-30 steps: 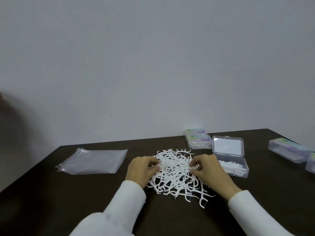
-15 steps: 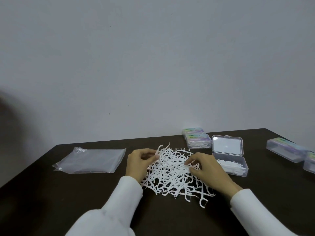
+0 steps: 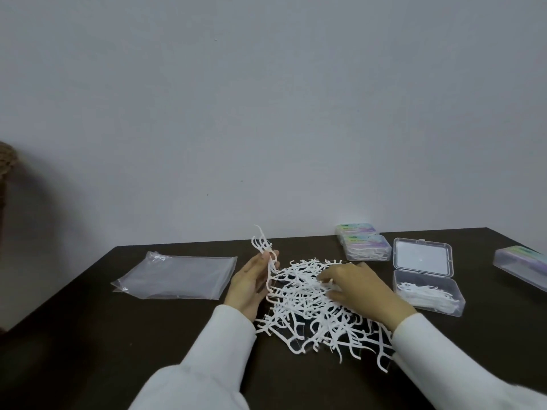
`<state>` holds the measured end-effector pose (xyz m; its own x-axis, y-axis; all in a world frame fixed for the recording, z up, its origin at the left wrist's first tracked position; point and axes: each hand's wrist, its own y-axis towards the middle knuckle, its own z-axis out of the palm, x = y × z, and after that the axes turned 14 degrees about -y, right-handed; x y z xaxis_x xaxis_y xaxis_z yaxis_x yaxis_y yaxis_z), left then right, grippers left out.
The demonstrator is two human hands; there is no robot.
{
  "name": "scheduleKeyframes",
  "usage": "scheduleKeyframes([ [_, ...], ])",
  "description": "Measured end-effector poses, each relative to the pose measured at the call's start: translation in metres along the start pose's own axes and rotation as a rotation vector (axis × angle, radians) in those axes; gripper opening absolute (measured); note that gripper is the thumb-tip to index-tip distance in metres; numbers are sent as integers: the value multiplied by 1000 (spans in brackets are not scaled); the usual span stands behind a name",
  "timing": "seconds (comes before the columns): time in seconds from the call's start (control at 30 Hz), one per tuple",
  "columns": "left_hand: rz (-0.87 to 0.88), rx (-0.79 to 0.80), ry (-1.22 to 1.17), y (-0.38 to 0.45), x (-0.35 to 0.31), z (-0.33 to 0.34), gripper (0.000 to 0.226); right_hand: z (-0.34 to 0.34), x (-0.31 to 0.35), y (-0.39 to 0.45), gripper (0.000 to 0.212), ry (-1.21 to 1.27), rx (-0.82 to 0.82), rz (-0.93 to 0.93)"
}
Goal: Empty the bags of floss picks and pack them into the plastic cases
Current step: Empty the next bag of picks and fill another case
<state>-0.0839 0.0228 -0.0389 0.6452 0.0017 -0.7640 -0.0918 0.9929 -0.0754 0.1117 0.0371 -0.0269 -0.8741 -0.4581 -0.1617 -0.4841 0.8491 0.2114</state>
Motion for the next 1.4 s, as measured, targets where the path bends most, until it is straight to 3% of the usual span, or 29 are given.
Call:
scheduleKeyframes([
  [0.2,27,25,0,5,4,-1,18,5,8,6,20,-39,-155,-4],
  [0.6,40,20,-28,3,4,4,16,-1,-16,-1,10,433,-238,144],
  [0.97,93,84,36,0,11,16,35,-12,-56,-22,5,781,-350,393],
  [1.1,93,120,89,2,20,33,24,-12,-75,-34,7,941,-410,465],
  [1.3,99,169,212,8,45,79,28,-6,-104,-50,27,916,-725,788],
  [1.4,127,201,324,11,64,103,27,10,-109,-56,28,860,-724,869],
])
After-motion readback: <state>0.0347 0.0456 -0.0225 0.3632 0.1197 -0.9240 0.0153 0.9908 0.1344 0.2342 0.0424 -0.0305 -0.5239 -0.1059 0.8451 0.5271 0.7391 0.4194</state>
